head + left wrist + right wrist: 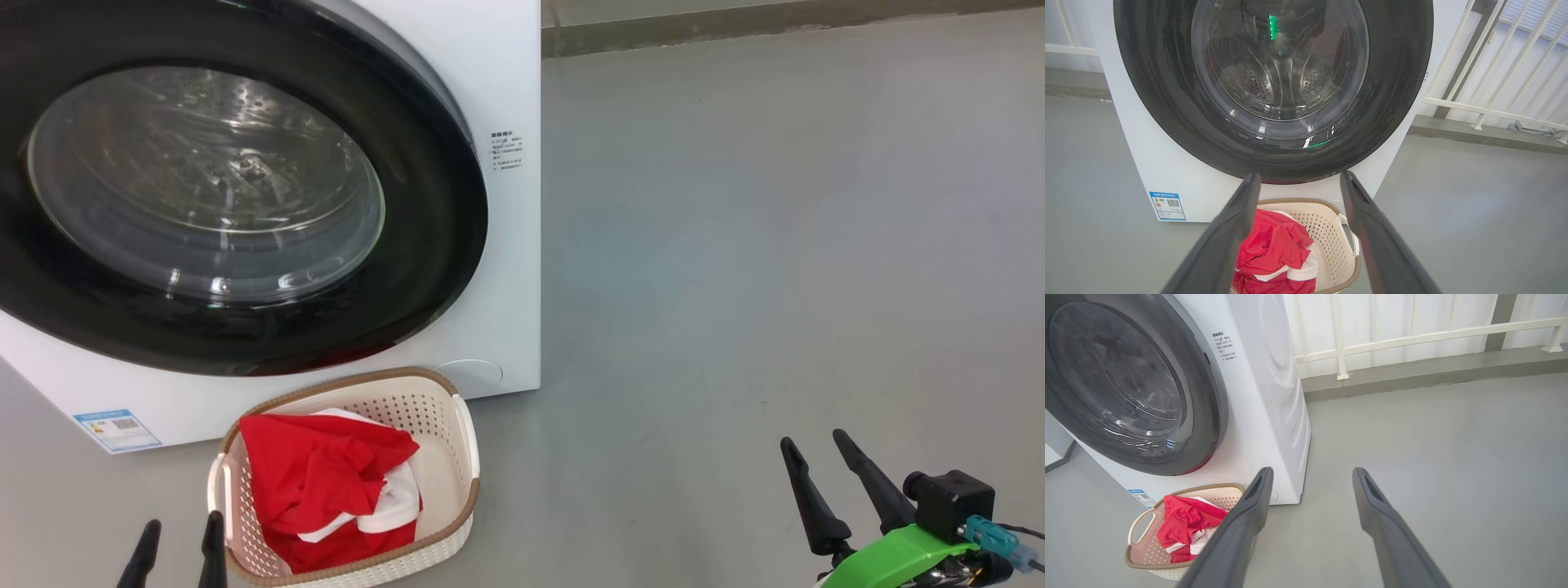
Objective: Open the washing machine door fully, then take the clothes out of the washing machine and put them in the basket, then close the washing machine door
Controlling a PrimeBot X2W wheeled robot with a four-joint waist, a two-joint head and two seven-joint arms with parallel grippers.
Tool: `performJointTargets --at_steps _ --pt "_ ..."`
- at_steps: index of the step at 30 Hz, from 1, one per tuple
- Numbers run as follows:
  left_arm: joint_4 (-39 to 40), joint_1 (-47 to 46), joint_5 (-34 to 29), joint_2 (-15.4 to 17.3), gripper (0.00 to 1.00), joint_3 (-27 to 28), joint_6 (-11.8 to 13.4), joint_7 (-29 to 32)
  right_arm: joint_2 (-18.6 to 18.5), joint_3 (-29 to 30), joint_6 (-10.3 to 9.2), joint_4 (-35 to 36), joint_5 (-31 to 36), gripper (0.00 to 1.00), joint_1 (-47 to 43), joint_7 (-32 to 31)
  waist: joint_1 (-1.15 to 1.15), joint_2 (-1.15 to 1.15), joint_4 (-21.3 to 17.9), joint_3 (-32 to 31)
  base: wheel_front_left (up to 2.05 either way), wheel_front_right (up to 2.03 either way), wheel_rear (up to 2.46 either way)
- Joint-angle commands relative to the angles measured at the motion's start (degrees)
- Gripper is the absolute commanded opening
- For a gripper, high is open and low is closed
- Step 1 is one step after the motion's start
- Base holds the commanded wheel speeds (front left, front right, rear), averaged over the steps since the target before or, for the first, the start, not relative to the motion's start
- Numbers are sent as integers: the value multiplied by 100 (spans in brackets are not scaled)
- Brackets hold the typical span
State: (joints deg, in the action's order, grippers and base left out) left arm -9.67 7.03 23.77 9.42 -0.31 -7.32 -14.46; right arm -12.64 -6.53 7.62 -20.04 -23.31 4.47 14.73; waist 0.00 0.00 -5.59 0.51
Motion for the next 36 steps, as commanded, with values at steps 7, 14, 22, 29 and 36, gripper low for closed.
performJointTargets --at_steps 7,14,22,29,36 --pt "-248 1 21 -188 0 -43 1 33 111 -26 0 -228 -29 0 -65 -10 0 0 1 4 0 0 0" --pt "-371 -52 354 -308 0 -43 0 137 225 28 -1 -319 -367 0 -138 -108 13 0 28 -10 0 0 0" --pt "-383 -131 738 -327 0 -3 -1 250 265 98 -1 -268 -755 0 -119 -222 0 0 60 -1 0 0 0" --pt "-390 -220 1174 -348 0 44 -2 380 312 179 -2 -207 -1196 0 -97 -354 0 0 95 -3 0 0 0" --pt "-394 -295 1557 -368 0 86 -3 495 354 252 -3 -153 -1583 0 -79 -470 0 0 126 -5 0 0 0"
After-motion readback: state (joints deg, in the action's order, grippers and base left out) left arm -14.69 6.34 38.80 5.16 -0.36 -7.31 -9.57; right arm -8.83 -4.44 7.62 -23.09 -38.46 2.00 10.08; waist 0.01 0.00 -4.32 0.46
